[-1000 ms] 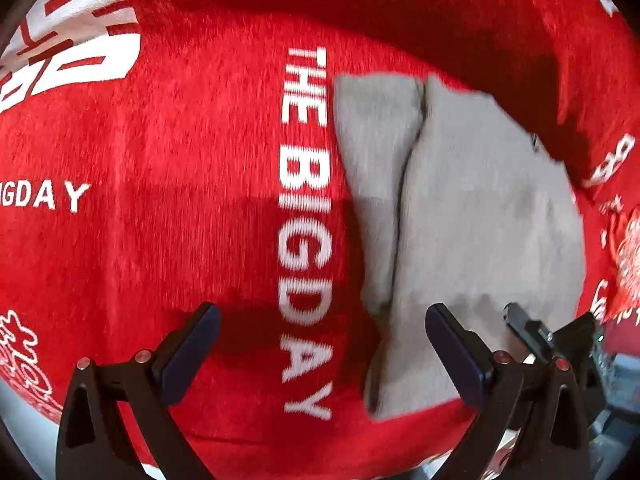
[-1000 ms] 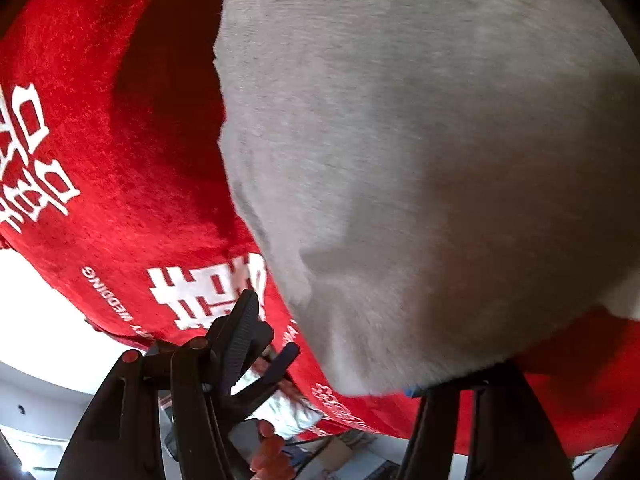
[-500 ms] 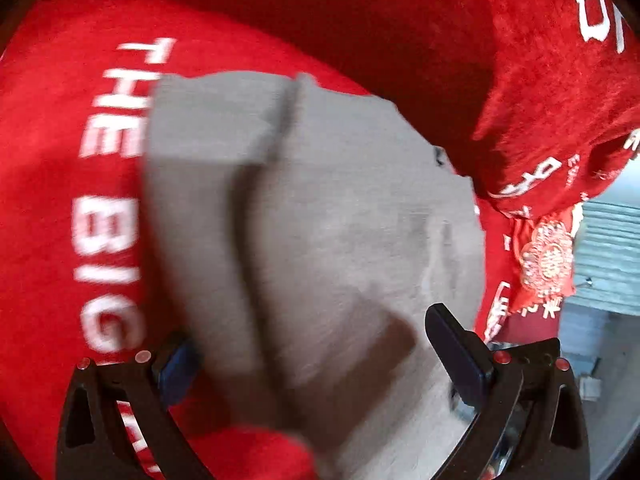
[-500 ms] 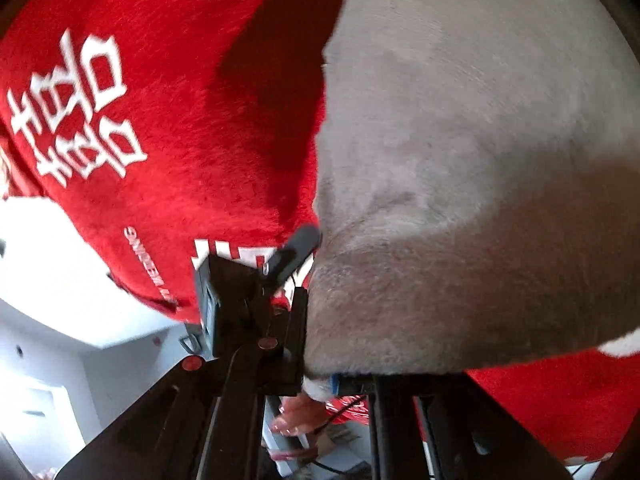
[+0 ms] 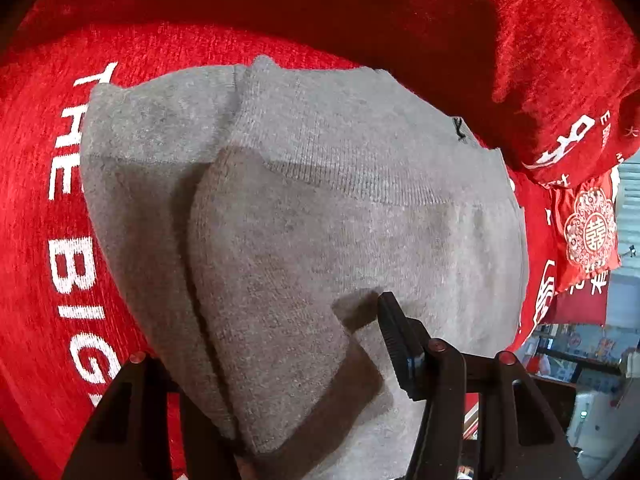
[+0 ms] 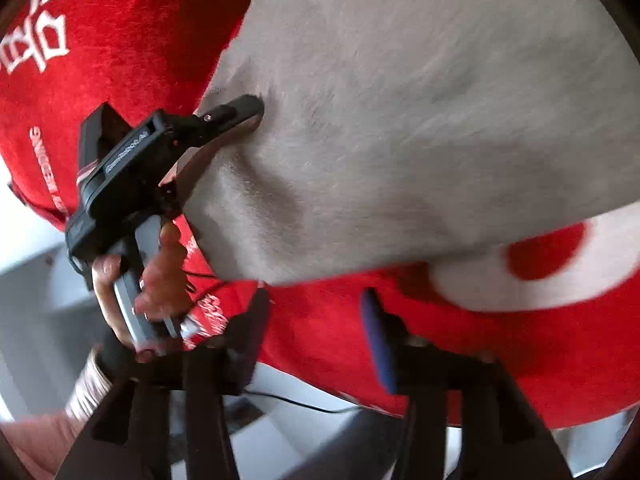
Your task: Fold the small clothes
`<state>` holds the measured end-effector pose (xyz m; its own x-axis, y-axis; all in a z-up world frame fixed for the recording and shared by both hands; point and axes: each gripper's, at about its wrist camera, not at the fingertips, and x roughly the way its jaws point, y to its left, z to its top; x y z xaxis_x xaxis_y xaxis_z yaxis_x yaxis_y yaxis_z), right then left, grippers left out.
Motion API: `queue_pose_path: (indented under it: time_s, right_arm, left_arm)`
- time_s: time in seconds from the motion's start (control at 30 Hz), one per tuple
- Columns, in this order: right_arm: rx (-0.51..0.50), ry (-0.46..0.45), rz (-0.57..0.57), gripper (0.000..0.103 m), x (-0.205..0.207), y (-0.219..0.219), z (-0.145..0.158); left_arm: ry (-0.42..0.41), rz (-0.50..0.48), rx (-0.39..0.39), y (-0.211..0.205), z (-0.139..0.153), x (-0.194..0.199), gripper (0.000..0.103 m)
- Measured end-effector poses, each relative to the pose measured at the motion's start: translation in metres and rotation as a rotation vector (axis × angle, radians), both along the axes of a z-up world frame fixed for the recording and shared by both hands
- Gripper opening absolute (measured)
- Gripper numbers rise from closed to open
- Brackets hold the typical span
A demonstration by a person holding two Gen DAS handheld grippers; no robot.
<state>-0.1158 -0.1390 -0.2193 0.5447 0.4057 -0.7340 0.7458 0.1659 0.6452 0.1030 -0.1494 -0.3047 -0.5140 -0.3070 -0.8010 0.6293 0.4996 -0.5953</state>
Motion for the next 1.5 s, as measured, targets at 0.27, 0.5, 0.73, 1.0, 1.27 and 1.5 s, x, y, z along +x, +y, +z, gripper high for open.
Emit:
queue_pose_path:
  time_s: [0.27,0.5,0.73,1.0,1.27,1.5]
  right_arm:
    - [-0.186,0.009,-0.039,0.054,-0.014,-0.055,0.044]
    - [-0.306,0.069,-0.011,0.041,0.006,-0.089,0.045]
    - [-0.308,0.168,0.017,0.015,0.008,-0.115,0.005]
    - [-0.211,0.039,0.000,0.018,-0.010,-0.126,0.000]
    - [-0.157,-0.072,-0.090,0.019,-0.058,-0.137,0.019]
    - [-0.095,-0.099,-0.280,0.025,-0.146,-0.161,0.016]
  left_arm:
    - [-0.034,0.002,0.022,0.003,0.002,0.000,0.059]
    - [-0.070,0.011,0.038,-0.001,0.002,-0.006,0.059]
    - [-0.175,-0.029,0.034,-0.005,0.012,-0.014,0.039]
    - [-0.163,-0.005,-0.094,-0.010,0.066,-0.011,0.019]
    - [-0.211,-0.164,-0.320,-0.075,0.170,-0.087,0.019]
    - [-0.365,-0.441,-0.245,-0.148,0.146,-0.206,0.019]
